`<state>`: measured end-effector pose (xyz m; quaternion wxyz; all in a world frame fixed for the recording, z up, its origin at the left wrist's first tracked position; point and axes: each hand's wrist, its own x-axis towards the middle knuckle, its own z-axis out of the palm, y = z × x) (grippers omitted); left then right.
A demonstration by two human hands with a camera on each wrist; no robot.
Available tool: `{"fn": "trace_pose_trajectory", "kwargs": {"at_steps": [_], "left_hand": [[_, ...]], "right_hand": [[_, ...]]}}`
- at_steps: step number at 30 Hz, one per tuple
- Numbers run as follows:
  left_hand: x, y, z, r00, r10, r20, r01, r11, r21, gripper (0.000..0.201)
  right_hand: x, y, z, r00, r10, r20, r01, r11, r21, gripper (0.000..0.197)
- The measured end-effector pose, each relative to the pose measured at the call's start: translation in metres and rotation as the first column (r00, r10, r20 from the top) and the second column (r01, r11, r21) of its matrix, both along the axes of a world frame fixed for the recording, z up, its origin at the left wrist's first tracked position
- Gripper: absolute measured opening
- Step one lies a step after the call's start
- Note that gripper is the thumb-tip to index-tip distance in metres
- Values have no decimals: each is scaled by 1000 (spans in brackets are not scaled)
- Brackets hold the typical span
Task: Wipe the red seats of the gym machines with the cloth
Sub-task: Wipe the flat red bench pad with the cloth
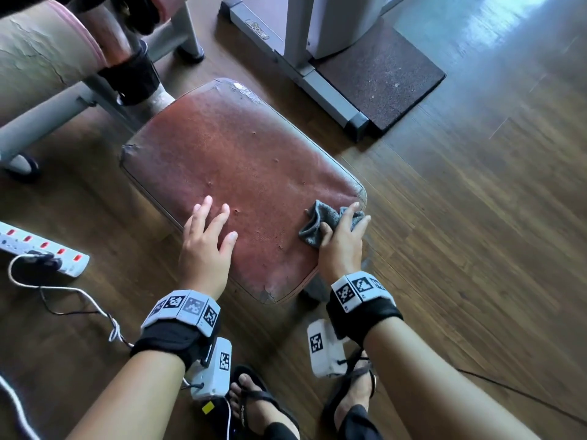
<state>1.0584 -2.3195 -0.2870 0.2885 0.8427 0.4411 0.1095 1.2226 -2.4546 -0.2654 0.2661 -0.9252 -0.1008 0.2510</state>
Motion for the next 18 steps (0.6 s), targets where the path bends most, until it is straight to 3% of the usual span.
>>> {"fn": "trace_pose_trajectory", "kwargs": {"at_steps": [9, 12, 18], "left_hand": [[0, 2, 1, 999, -23, -24, 22, 1000, -19, 45], [0, 2, 1, 1000, -18, -22, 18, 1000, -10, 45], [0, 4, 3, 999, -24, -39, 23, 1000, -21, 46]], "right_hand": [[-14, -6, -5, 995, 89, 39, -89, 996, -8, 67], [-14, -6, -4, 998, 46, 45, -47, 998, 29, 67], [-82, -5, 0, 998, 34, 47, -35, 999, 21, 68]]}}
